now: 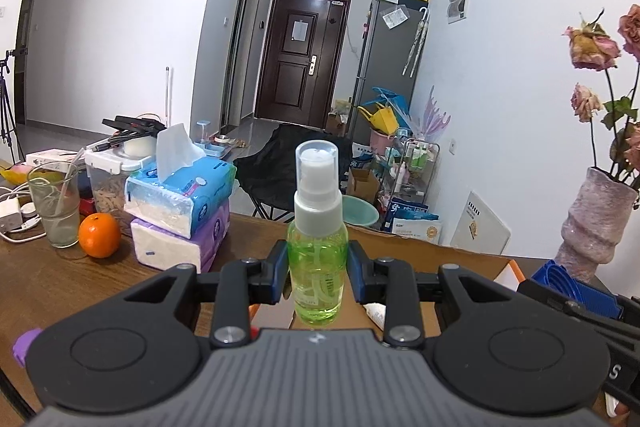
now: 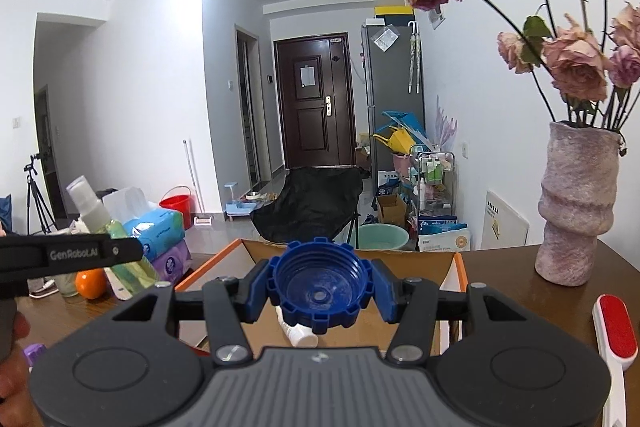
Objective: Organize rigid objects
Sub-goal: 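Carry the green spray bottle and blue cap over the cardboard box with both grippers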
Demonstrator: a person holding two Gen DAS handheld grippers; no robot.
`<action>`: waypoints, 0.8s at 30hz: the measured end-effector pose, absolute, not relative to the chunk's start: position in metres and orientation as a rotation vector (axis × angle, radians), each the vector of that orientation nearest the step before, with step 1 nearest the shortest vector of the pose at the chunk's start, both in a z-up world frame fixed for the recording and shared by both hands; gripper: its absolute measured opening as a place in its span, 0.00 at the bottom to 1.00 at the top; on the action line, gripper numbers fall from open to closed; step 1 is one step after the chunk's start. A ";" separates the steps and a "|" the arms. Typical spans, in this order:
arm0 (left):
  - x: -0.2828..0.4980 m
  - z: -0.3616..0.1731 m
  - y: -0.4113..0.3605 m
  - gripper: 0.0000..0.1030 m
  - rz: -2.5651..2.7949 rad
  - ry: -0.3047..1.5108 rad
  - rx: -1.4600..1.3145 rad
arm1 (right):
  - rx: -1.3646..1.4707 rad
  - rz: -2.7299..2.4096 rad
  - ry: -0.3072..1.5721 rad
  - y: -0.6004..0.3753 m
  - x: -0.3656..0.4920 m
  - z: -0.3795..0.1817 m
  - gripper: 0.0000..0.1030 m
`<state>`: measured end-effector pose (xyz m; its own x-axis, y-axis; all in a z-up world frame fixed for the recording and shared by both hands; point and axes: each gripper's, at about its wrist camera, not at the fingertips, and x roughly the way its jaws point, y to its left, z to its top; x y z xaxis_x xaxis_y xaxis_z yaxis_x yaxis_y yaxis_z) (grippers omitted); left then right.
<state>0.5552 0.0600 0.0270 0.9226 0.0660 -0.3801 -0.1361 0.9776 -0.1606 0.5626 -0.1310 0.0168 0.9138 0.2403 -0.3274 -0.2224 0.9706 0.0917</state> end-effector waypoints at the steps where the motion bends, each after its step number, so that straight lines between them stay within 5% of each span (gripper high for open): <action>1: 0.559 0.026 0.060 0.31 0.105 0.384 -0.184 | 0.050 0.239 0.346 -0.130 0.566 0.016 0.50; 24: 0.645 -0.005 0.051 0.31 0.073 0.462 -0.121 | -0.026 0.216 0.512 -0.102 0.636 -0.025 0.50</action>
